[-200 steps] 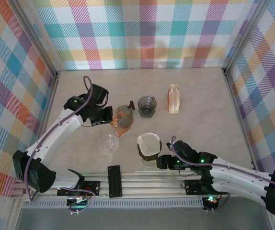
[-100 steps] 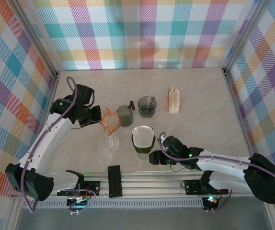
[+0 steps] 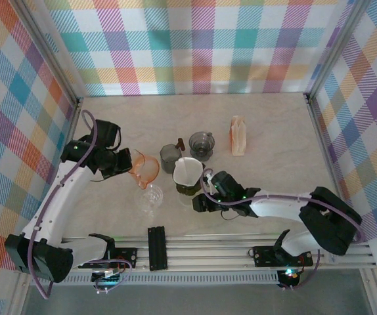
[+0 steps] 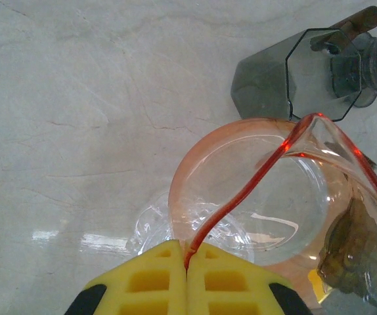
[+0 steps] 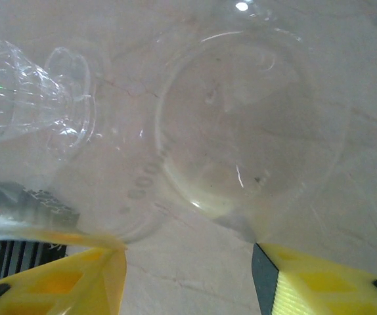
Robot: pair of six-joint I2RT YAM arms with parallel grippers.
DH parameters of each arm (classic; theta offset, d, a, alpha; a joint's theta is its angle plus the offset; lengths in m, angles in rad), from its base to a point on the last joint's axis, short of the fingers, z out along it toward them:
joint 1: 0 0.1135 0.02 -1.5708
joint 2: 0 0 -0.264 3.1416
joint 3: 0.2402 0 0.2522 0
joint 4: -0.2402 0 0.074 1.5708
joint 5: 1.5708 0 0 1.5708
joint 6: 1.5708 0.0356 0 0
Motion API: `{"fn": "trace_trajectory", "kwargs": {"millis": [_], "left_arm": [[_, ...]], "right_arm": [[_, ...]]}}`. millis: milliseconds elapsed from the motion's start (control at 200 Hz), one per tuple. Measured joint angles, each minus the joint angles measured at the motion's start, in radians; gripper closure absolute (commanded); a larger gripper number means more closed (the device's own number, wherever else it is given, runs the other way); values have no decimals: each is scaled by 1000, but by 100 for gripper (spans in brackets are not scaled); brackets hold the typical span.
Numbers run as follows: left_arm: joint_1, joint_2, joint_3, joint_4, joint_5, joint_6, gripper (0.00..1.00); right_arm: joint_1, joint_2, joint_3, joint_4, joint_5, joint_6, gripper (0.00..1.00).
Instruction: Place the coffee filter in the dripper
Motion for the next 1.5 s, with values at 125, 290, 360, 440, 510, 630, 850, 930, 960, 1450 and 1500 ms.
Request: {"fn": "trace_trajectory", "kwargs": {"millis": [125, 290, 360, 440, 510, 630, 850, 930, 960, 1450, 1500], "left_arm": [[0, -11, -10, -2, 0, 5, 100], [2, -32, -18, -15, 0, 6, 100], [2, -45, -24, -20, 0, 6, 100], [2, -56, -26, -26, -1, 6, 100], [2, -62, -26, -30, -2, 6, 100], [2, -64, -29, -46, -4, 6, 100], [2, -88, -39, -67, -11, 5, 100], [2, -102, -39, -78, -11, 6, 100], [2, -107, -39, -80, -11, 5, 100], [2, -161, -68, -98, -10, 5, 100], [1, -168, -75, -97, -7, 4, 100]], "right_arm": [[-18, 66, 56, 17, -25, -42, 46], [-35, 143, 126, 34, -50, -85, 46], [-37, 174, 154, 38, -59, -101, 47], [-37, 206, 182, 42, -68, -108, 48], [-37, 235, 206, 51, -73, -116, 48], [-37, 274, 247, 58, -76, -121, 49], [-37, 356, 330, 77, -86, -124, 50], [-37, 391, 368, 80, -90, -123, 51], [-37, 406, 384, 82, -92, -123, 51], [-37, 548, 559, 88, -110, -111, 44], [-37, 547, 557, 90, -112, -108, 40]]}}
